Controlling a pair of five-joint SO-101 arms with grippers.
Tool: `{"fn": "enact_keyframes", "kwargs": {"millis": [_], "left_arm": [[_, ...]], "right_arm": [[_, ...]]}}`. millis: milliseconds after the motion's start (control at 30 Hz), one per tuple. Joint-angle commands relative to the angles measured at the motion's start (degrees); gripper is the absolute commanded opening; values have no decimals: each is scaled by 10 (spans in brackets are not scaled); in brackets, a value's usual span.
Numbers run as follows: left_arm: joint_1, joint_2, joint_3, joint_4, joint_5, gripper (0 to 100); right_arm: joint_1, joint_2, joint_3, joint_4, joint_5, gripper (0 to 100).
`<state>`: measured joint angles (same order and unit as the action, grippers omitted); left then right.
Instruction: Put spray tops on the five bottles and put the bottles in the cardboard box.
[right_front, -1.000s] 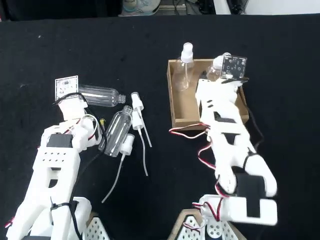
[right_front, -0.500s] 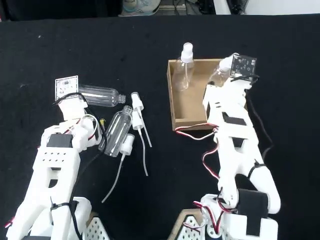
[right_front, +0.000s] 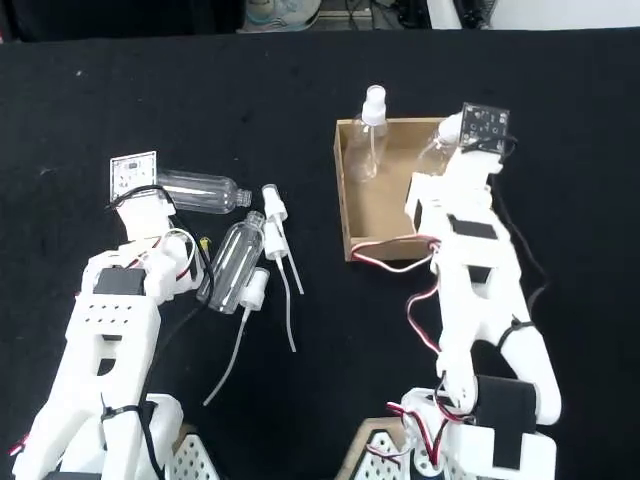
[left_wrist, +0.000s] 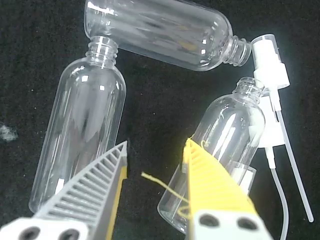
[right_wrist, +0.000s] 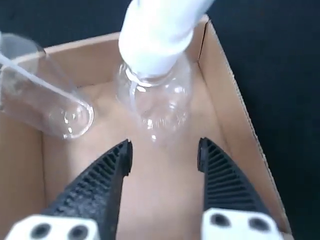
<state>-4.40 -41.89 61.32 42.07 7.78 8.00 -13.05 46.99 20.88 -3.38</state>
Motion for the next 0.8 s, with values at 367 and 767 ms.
{"fn": "enact_keyframes", "kwargs": {"millis": [367, 767], "left_arm": [[5, 1, -2, -7, 4, 177], [5, 0, -2, -7, 3, 177]], "right_arm": [[1, -18, -150, 223, 50, 106], [50, 53, -160, 185, 177, 25]]}}
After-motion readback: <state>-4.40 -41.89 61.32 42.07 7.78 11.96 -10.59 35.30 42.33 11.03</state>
